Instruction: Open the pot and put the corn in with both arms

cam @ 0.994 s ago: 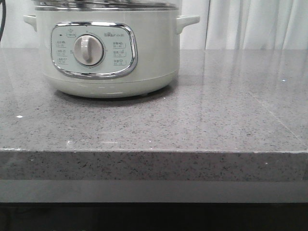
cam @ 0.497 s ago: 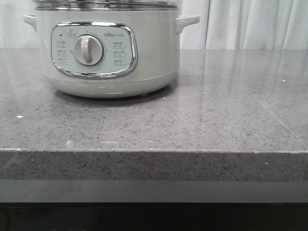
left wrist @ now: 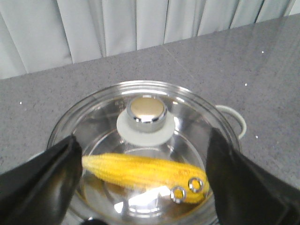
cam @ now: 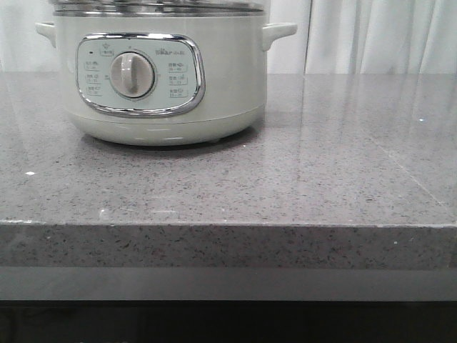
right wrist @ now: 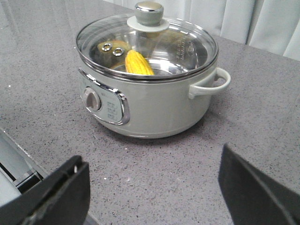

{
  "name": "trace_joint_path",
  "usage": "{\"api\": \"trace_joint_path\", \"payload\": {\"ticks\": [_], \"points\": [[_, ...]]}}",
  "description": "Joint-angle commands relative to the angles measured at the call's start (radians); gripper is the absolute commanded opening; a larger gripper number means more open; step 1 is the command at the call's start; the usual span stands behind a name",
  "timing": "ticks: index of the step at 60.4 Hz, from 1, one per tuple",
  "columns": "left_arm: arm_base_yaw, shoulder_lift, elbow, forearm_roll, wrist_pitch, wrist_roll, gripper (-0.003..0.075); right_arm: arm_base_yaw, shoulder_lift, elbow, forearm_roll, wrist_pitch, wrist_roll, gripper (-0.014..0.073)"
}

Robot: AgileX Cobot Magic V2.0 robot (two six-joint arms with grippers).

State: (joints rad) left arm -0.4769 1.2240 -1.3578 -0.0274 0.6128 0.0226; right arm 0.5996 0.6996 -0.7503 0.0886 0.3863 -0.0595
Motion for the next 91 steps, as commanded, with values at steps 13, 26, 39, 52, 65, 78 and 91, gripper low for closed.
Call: {"api": "trace_joint_path", "payload": {"ticks": [13,26,39,52,65,78,91], "points": [[-0.005,-0.245,0.282,0.0,-0.122,0.001,0.0544,-0.004,-0.003,-0.026,-0.007,-0.083,-0.001,0.0583],[-0.005,-0.41,0.463,-0.018,-0.145,0.001,0.0544,-0.004,-0.003,-0.026,-0.007,-0.083,-0.001,0.0583],[-0.005,-0.537,0.569,-0.018,-0.182,0.001,0.0489,-0.004,-0.003,-0.026,-0.007,-0.081,-0.001,0.0581],[-0.005,-0.546,0.582,-0.018,-0.204,0.001,0.0215,-0.004,-0.003,-0.026,-0.007,-0.08,-0.001,0.0313],[-0.005,-0.544,0.582,-0.018,-0.201,0.001,0.0001,-0.004,-0.003,-0.026,-0.007,-0.08,-0.001,-0.0078],[-0.005,-0.544,0.582,-0.018,-0.195,0.001,-0.002,-0.004,-0.003,-0.026,-0.007,-0.08,-0.001,-0.012],[-0.005,-0.544,0.582,-0.018,-0.195,0.001,-0.002,-0.004,-0.003,-0.026,-0.007,-0.08,-0.001,-0.012]]}}
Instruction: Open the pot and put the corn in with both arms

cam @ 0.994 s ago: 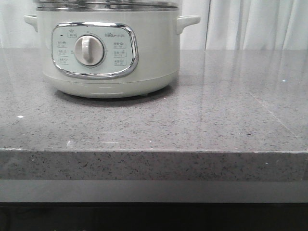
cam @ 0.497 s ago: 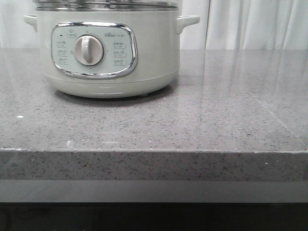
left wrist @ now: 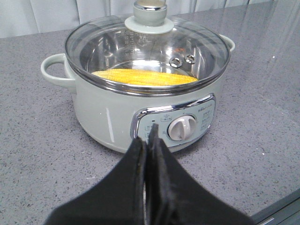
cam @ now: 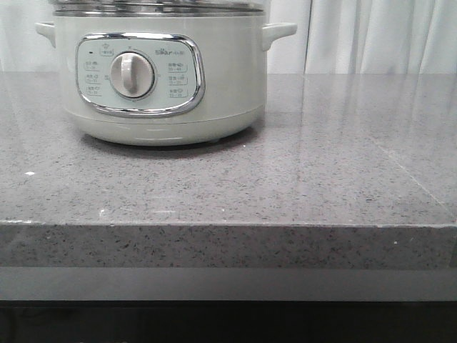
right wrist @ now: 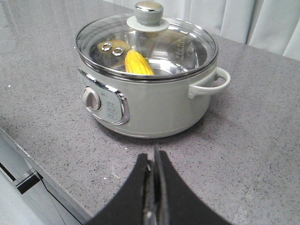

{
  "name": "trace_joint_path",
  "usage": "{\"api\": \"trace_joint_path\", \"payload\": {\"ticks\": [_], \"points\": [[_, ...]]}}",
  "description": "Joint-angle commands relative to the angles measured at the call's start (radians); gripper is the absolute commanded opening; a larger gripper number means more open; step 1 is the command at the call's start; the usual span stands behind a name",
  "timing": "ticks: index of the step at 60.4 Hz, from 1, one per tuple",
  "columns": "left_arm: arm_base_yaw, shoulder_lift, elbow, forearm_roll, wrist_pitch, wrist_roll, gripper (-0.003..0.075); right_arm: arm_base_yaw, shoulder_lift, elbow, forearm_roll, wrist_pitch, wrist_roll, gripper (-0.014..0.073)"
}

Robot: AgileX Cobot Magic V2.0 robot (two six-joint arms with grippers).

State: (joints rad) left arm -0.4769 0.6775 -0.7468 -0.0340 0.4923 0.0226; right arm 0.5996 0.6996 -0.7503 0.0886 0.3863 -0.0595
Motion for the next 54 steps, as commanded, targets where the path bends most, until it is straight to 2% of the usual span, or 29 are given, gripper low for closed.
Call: {"api": "trace_joint_path", "payload": {"ticks": [1,9,16,39,54], "points": [[-0.005,0.003,-0.029,-0.012,-0.074,0.001,-0.002,-0.004,-0.003,-0.026,-0.007,-0.08,-0.001,-0.012],[-0.005,0.003,-0.029,-0.012,-0.074,0.001,-0.002,-0.004,-0.003,-0.026,-0.007,-0.08,-0.001,-0.012],[0.013,-0.023,0.02,-0.008,-0.137,0.001,-0.002,-0.004,-0.003,-0.026,-0.007,-0.08,-0.001,-0.012],[0.342,-0.375,0.406,-0.057,-0.316,0.001,-0.002,-0.004,-0.003,-0.026,-0.007,-0.078,-0.001,-0.012],[0.427,-0.632,0.64,-0.077,-0.423,0.001,-0.002,-0.004,-0.003,-0.026,-0.007,-0.078,-0.001,-0.012]]}}
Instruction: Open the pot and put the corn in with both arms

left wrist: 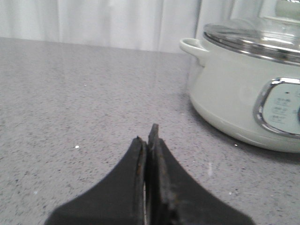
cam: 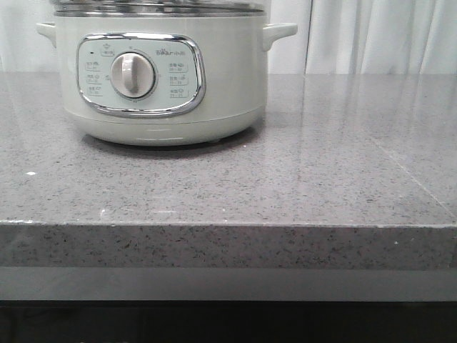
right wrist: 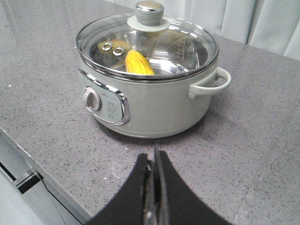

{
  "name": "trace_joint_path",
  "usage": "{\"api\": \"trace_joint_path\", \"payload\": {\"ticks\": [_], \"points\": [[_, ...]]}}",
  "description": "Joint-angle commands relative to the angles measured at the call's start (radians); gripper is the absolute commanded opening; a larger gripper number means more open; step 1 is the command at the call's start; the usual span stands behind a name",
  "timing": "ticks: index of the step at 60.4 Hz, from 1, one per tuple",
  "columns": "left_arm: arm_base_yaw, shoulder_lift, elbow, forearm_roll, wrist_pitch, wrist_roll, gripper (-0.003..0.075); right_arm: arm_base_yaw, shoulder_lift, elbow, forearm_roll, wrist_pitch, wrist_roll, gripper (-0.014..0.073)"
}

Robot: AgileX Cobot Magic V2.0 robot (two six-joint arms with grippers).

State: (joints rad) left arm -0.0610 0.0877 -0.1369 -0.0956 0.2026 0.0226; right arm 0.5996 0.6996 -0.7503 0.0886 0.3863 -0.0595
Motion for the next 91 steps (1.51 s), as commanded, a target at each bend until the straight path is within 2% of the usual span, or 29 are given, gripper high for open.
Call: {"api": "trace_joint_path", "payload": {"ticks": [1,14,81,91], "points": [[0.011,-0.052,0.04,-0.015,-0.14,0.001,-0.002,-0.004,-0.003,-0.026,-0.007,-0.078,-0.001,-0.012],[0.011,-0.109,0.159,-0.02,-0.289,0.001,-0.002,-0.004,-0.003,-0.026,-0.007,-0.077,-0.001,-0.012],[0.011,-0.109,0.155,-0.02,-0.264,0.001,-0.002,-0.004,-0.012,-0.022,-0.007,-0.078,-0.001,-0.012],[0.011,-0.109,0.155,-0.02,-0.264,0.001,-0.002,-0.129,-0.107,0.067,0.015,-0.132,-0.001,-0.012]]}}
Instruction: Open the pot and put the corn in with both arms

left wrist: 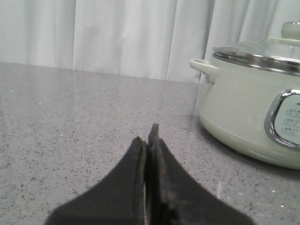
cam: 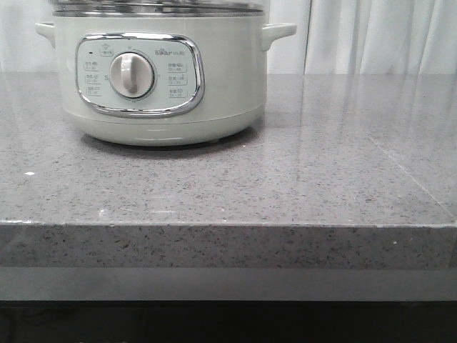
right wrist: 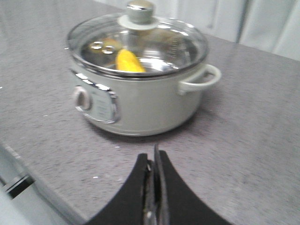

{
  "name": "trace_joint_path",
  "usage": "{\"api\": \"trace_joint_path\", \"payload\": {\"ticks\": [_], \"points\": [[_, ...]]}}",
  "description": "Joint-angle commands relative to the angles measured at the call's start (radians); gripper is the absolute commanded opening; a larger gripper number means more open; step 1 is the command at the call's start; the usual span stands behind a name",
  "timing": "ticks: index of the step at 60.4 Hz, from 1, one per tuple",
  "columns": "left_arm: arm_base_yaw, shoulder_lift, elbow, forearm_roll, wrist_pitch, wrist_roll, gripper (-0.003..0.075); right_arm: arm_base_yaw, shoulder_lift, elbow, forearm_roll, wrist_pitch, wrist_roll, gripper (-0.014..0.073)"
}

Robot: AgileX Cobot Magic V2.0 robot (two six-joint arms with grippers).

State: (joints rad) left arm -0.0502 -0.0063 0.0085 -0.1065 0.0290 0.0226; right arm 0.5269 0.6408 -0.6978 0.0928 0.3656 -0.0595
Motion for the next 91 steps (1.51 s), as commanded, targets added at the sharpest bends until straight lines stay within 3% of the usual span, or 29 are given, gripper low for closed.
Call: {"api": "trace_joint_path", "payload": {"ticks": [1,14,25,48,59,91], "points": [[0.0,-0.015,0.009,-0.009,-0.091,0.001,-0.002,-0.078,-0.067,0.028,0.016,-0.119,-0.001,-0.012],[0.0,-0.015,0.009,-0.009,-0.091,0.001,-0.002,-0.283,-0.31,0.27,0.046,-0.251,-0.001,-0.012],[0.0,-0.015,0.009,-0.009,-0.091,0.001,-0.002,-0.386,-0.476,0.456,0.054,-0.366,-0.001,-0.012],[0.0,-0.015,0.009,-0.009,-0.091,0.001,-0.002,-0.405,-0.668,0.714,0.056,-0.438,-0.001,-0.012],[0.0,-0.015,0.009,-0.009,-0.091,0.001,-0.002,-0.443,-0.673,0.714,0.056,-0.345,-0.001,-0.012],[0.0,-0.015,0.009,-0.009,-0.091,0.001,-0.002,-0.442,-0.673,0.714,0.056,-0.341,-0.001,-0.012]]}}
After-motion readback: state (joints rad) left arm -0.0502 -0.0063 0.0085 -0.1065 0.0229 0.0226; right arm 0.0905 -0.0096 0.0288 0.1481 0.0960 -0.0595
